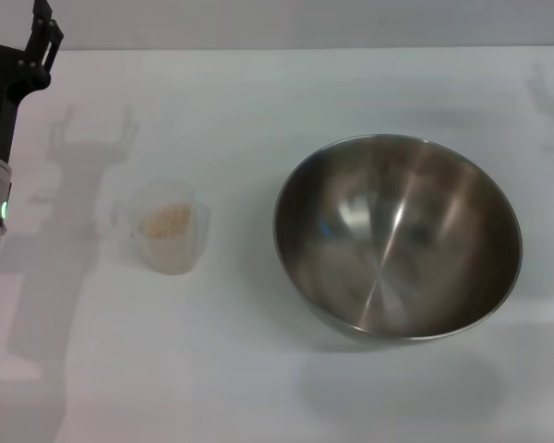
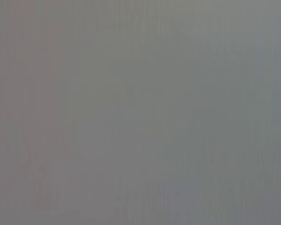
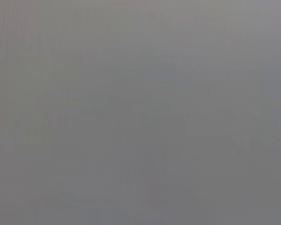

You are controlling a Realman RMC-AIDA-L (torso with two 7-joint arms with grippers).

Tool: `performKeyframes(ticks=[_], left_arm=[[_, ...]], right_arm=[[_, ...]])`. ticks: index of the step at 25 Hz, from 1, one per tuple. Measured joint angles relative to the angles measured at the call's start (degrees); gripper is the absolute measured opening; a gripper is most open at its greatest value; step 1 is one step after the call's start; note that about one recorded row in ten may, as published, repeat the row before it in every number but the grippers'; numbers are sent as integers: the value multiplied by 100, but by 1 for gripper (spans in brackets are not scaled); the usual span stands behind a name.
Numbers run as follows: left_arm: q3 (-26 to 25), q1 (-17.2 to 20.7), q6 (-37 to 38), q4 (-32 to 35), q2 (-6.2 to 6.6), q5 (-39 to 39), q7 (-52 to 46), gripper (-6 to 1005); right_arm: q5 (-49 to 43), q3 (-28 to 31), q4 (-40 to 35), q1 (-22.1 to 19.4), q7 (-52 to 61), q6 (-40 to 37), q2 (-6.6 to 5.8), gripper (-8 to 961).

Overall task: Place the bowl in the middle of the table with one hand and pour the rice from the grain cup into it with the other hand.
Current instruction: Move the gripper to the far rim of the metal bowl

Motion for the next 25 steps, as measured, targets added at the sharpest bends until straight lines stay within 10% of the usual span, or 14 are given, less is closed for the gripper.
performKeyframes(ticks=[9, 25], left_arm=[[-1, -12, -12, 19, 12, -28, 0, 844], [0, 42, 37, 66, 18, 2, 0, 844]], right_arm=[[1, 1286, -2966, -291, -2474, 4058, -4, 774], [-113, 3365, -6584, -12, -2473, 12427, -10, 775]])
